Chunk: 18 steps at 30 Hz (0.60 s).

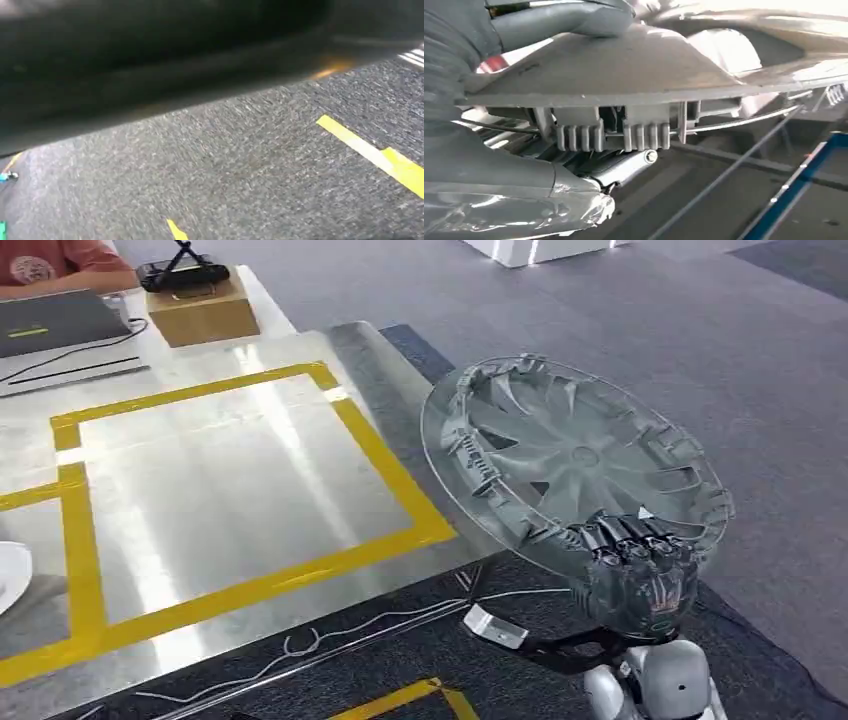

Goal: Take the parts from the cabinet and place them on the table.

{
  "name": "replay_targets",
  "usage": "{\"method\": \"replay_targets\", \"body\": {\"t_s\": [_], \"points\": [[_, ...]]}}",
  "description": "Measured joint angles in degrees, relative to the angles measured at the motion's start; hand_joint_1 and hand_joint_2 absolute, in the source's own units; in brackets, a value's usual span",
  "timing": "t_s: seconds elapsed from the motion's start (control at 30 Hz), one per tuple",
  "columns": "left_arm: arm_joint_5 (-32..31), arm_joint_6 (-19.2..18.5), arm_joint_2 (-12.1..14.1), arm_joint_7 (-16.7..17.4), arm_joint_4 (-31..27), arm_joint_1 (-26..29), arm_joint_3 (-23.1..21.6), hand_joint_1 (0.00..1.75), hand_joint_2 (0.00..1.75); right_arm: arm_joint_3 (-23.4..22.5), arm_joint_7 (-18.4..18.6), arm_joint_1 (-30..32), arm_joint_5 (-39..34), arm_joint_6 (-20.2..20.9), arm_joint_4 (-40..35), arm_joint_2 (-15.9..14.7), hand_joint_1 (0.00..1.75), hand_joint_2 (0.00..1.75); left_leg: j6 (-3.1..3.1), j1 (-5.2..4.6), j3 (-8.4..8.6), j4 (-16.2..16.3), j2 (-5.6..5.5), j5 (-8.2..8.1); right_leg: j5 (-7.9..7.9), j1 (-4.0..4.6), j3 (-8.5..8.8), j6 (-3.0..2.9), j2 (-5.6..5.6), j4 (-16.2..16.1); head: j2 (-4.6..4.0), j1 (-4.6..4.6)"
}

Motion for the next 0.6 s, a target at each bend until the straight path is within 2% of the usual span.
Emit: {"method": "replay_targets", "body": {"t_s": [0.03, 0.07, 0.1, 0.13, 0.17, 0.2, 0.23, 0.27, 0.37, 0.4, 0.43, 0.47, 0.5, 0.57, 0.6], "points": [[0.00, 0.00, -0.07, 0.00, 0.00, -0.03, -0.02, 0.00, 0.00, -0.28, -0.15, 0.16, 0.04, 0.00, 0.00, 0.00, 1.75, 1.75, 0.07, -0.02, 0.00, 0.02, -0.80, -0.04, -1.83, 0.01, -2.80, 0.07, 0.46, 5.01, 0.00, 0.00], [-0.02, -0.06, -0.04, 0.00, 0.00, 0.03, -0.02, 0.00, 0.00, -0.37, -0.22, 0.35, 0.07, 0.00, 0.02, 0.00, 1.75, 1.75, 0.06, -0.02, 0.05, 0.03, -1.64, -0.05, -2.29, 0.02, -4.72, 0.14, 0.56, 7.96, 0.00, 0.02], [-0.02, -0.07, -0.04, 0.00, 0.00, 0.10, -0.02, 0.00, 0.00, -0.46, -0.22, 0.52, 0.07, 0.00, 0.02, 0.00, 1.75, 1.75, 0.05, -0.01, 0.11, 0.04, -2.40, -0.06, -1.20, -0.01, -5.25, 0.16, 0.56, 7.94, 0.00, -0.02], [-0.02, -0.07, -0.04, 0.02, 0.00, 0.15, -0.02, 0.00, 0.00, -0.52, -0.24, 0.62, 0.07, 0.00, 0.02, 0.00, 1.75, 1.75, 0.03, 0.04, 0.18, 0.08, -3.34, -0.07, 1.21, -0.10, -4.58, 0.15, 0.59, 5.38, 0.00, 0.02], [-0.02, -0.09, -0.04, 0.00, 0.00, 0.14, -0.02, 0.00, 0.00, -0.59, -0.24, 0.68, 0.07, 0.00, 0.02, 0.00, 1.75, 1.75, -0.04, 0.11, 0.28, 0.13, -4.17, -0.10, 4.09, -0.21, -2.83, 0.16, 0.76, 1.01, 0.00, 0.00], [-0.09, -0.13, -0.07, 0.02, 0.00, 0.12, -0.04, 0.00, 0.00, -0.66, -0.33, 0.66, 0.07, 0.00, 0.02, 0.00, 1.75, 1.75, -0.24, 0.20, 0.39, 0.21, -5.07, -0.21, 7.20, -0.50, -0.25, 0.20, 1.98, -4.79, 0.00, 0.02], [-0.17, -0.18, -0.07, 0.02, 0.00, 0.14, -0.09, 0.00, 0.00, -0.81, -0.39, 0.61, 0.07, 0.00, 0.04, 0.00, 1.75, 1.75, -0.60, 0.24, 0.31, 0.32, -5.72, -0.33, 7.75, -0.91, 1.29, 0.24, 4.85, -8.24, 0.00, 0.00], [-0.22, -0.18, 0.00, 0.02, 0.00, -0.04, -0.15, 0.00, 0.00, -1.05, -0.50, 0.71, 0.07, 0.00, 0.04, 0.00, 1.75, 1.75, -0.99, -0.02, -0.12, 0.97, -6.42, -0.42, 7.24, -1.18, 2.24, 0.11, 6.13, -9.82, 0.00, -0.05], [-0.31, -0.31, 0.09, 0.07, 0.00, 0.45, -0.37, 0.00, 0.00, -1.40, -0.57, 0.83, 0.13, 0.00, 0.07, 0.00, 1.75, 1.75, -2.23, 0.67, -0.69, 0.37, -8.12, 0.27, 7.36, -0.43, 2.23, -0.99, 4.52, -9.31, 0.00, 0.02], [-0.31, -0.31, 0.22, 0.15, 0.00, 0.50, -0.37, 0.00, 0.00, -1.46, -0.57, 0.88, 0.13, 0.00, 0.07, 0.04, 1.75, 1.75, -2.48, 0.66, -0.80, 0.62, -7.94, 0.04, 7.66, -0.85, 2.47, -1.49, 3.63, -9.87, 0.00, -0.02], [-0.31, -0.31, 0.15, 0.17, 0.00, 0.56, -0.42, 0.00, 0.00, -1.55, -0.53, 0.92, 0.13, 0.00, 0.07, 0.13, 1.75, 1.75, -2.69, 0.15, -1.18, 1.65, -3.97, -0.82, 7.69, -0.74, 2.73, -1.79, 2.90, -10.04, 0.00, -0.26], [-0.31, -0.33, 0.18, 0.22, 0.00, 0.43, -0.44, 0.00, 0.00, -1.66, -0.96, 0.97, -0.11, 0.00, 0.07, 0.24, 1.75, 1.75, -2.90, 0.19, -2.47, 4.36, -1.92, -2.56, 7.58, -0.60, 2.85, -2.15, 2.02, -10.06, 0.00, -0.75], [-0.09, -0.33, 0.17, 0.22, 0.00, 0.31, -0.53, 0.00, 0.00, -2.23, -3.01, 0.65, -1.43, 0.00, 0.33, 0.39, 1.75, 1.75, -3.09, 0.31, -4.42, 8.30, -0.97, -4.57, 7.46, -0.44, 2.87, -2.35, 1.13, -10.05, 0.00, -0.50], [0.33, -0.50, 0.17, 0.33, 0.00, 0.30, -1.00, 0.00, 0.00, -4.93, -7.07, -0.77, -1.43, 0.00, 1.97, 1.46, 1.75, 1.75, -3.31, 0.48, -8.47, 16.63, -0.52, -7.77, 7.31, -0.26, 2.90, -2.58, -0.48, -10.03, 0.00, -0.63], [0.44, -0.57, 0.17, 0.39, 0.00, 0.34, -1.11, 0.00, 0.00, -5.38, -6.01, -0.26, -0.76, 0.00, 2.12, 1.92, 1.75, 1.75, -3.36, 0.51, -8.96, 17.67, -0.51, -7.53, 7.19, -0.18, 3.04, -2.59, -1.33, -10.03, 0.00, -0.66]]}}
